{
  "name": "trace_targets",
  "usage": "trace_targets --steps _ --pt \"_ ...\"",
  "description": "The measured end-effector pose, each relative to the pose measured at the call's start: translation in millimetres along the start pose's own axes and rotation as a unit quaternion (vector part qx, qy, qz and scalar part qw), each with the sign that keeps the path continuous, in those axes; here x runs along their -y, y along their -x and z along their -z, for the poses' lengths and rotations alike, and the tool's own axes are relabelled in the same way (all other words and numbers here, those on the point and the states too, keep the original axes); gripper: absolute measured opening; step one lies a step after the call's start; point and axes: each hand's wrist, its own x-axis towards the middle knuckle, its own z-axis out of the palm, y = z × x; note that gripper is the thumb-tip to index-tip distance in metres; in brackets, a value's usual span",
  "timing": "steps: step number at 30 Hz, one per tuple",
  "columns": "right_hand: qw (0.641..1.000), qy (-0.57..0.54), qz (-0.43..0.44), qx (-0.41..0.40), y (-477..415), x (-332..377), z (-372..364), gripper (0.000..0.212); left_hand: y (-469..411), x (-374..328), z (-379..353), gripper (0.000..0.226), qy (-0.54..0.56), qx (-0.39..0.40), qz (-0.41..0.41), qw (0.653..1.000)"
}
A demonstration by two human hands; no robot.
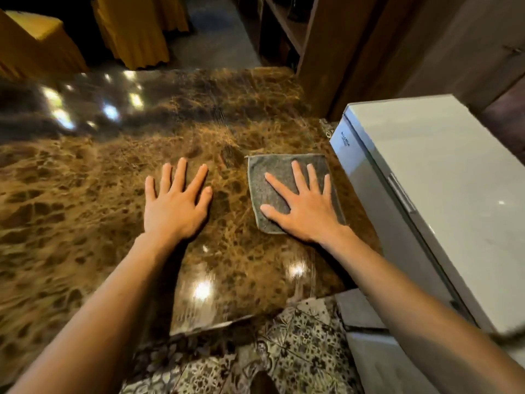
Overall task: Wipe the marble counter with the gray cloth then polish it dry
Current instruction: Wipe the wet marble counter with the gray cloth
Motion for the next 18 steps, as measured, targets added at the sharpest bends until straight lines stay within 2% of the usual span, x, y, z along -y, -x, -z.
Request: trace_targets --steps 5,9,12,15,16,18 --pt "1.000 -0.002 -0.022 -0.005 104 48 -30 0.076 73 38 -1 0.058 0.014 0.010 -0.015 1.000" --pt "0.998 -0.023 -0.014 -0.053 160 108 -62 0.075 138 71 3 0.056 0.064 0.026 -0.045 0.997" --pt "0.990 -0.075 0.037 -0.114 179 179 -84 0.067 185 94 9 0.052 0.165 -0.013 -0.056 0.985" --pt "0.965 -0.108 0.158 -0.177 178 249 -102 0.048 227 114 19 0.044 0.246 -0.079 -0.048 0.965" --pt "0.956 -0.144 0.182 -0.182 177 269 -104 0.045 241 121 22 0.043 0.261 -0.098 -0.040 0.959" --pt "0.936 -0.250 0.174 -0.174 176 302 -93 0.041 265 138 30 0.043 0.282 -0.130 -0.019 0.950"
